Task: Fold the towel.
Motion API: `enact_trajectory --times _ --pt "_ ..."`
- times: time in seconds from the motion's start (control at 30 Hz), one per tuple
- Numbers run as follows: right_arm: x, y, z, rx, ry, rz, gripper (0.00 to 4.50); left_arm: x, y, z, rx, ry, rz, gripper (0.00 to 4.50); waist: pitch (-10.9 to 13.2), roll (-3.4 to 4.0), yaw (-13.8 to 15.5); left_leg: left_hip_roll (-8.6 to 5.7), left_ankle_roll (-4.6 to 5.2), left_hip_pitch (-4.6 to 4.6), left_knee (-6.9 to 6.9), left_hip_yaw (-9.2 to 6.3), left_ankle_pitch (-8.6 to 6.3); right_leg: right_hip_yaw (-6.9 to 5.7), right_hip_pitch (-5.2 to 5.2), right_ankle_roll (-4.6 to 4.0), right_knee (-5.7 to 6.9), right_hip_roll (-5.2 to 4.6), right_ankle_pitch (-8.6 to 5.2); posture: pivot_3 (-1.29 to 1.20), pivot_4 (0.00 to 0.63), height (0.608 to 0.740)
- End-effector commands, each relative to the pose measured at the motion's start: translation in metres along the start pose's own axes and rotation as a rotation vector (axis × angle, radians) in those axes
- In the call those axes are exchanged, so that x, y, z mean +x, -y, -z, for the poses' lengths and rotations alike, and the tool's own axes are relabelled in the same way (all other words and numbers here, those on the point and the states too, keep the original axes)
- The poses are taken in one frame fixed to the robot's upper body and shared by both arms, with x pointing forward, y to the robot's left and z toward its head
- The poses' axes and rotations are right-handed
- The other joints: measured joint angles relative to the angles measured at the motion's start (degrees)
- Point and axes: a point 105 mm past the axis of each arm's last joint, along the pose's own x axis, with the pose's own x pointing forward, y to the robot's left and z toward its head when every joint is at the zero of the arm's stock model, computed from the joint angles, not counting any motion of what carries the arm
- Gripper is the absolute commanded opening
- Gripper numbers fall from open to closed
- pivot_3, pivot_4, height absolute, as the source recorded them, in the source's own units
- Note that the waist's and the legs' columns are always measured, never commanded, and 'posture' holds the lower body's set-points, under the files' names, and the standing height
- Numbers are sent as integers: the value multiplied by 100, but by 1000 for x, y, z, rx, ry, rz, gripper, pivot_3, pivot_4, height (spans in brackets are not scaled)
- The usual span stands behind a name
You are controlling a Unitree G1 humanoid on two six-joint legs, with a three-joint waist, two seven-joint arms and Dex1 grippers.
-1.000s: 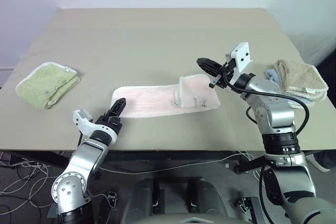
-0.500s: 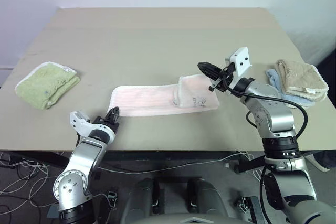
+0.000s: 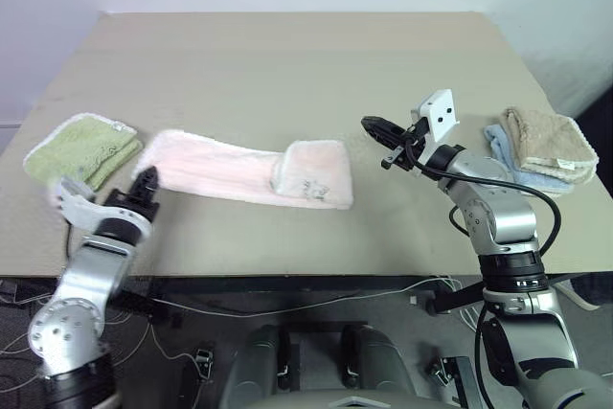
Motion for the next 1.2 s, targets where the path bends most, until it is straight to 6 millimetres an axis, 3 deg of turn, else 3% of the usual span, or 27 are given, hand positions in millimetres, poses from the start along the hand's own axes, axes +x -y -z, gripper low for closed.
enact_trajectory --times 0.03,0.13,0.2,0.27,0.43,0.5,0.63,0.83,0.97,1.07,1.2 --pt "-4 3 -18 -50 54 19 0 3 30 -18 124 27 158 13 1 2 15 -4 0 -1 0 1 0 0 -1 0 -2 1 0 0 150 740" --pt "-5 6 -16 -47 53 38 0 9 70 -12 251 -27 348 13 1 1 29 -8 -2 -7 0 2 -1 0 -1 0 -9 -2 1 0 150 740" --pt "-6 8 -15 -49 52 52 0 11 97 4 342 -95 489 13 1 1 57 -8 -5 -16 0 1 1 -3 -8 1 -9 -1 1 0 150 740" --pt "-8 9 -15 -51 52 62 0 11 112 20 412 -157 578 13 1 1 48 -9 -37 -23 0 4 20 -3 -14 1 -9 1 3 0 150 740" --pt "-15 11 -13 -54 49 95 0 7 148 83 570 -319 797 13 2 2 34 -5 -29 -26 -8 10 29 -1 -21 22 -8 15 14 0 150 740" --pt "-16 11 -13 -54 48 102 0 7 151 96 611 -350 825 13 2 1 22 -3 -27 -28 -8 10 34 -1 -23 22 -7 19 14 0 150 740" --pt "-21 12 -14 -56 50 128 0 7 141 147 873 -479 888 13 2 2 20 1 -28 -27 -9 10 37 -1 -25 24 -5 24 14 0 150 740" --pt "-22 11 -14 -55 52 140 0 12 139 171 925 -539 910 13 3 1 32 3 -23 -38 -7 6 37 -1 -35 23 -5 24 14 0 150 740" --pt "-22 10 -14 -54 53 140 0 14 135 172 933 -552 898 13 3 1 37 2 -22 -41 -5 6 38 -1 -36 24 -4 23 14 0 150 740" --pt "-19 8 -13 -52 54 132 0 8 142 166 845 -552 937 636 3 1 37 2 -22 -41 -2 5 39 -1 -36 25 -2 23 14 0 150 740" --pt "-15 4 -13 -50 53 111 0 1 145 158 748 -552 959 1977 3 1 34 3 -21 -41 1 3 39 -1 -36 26 2 23 14 0 150 740"
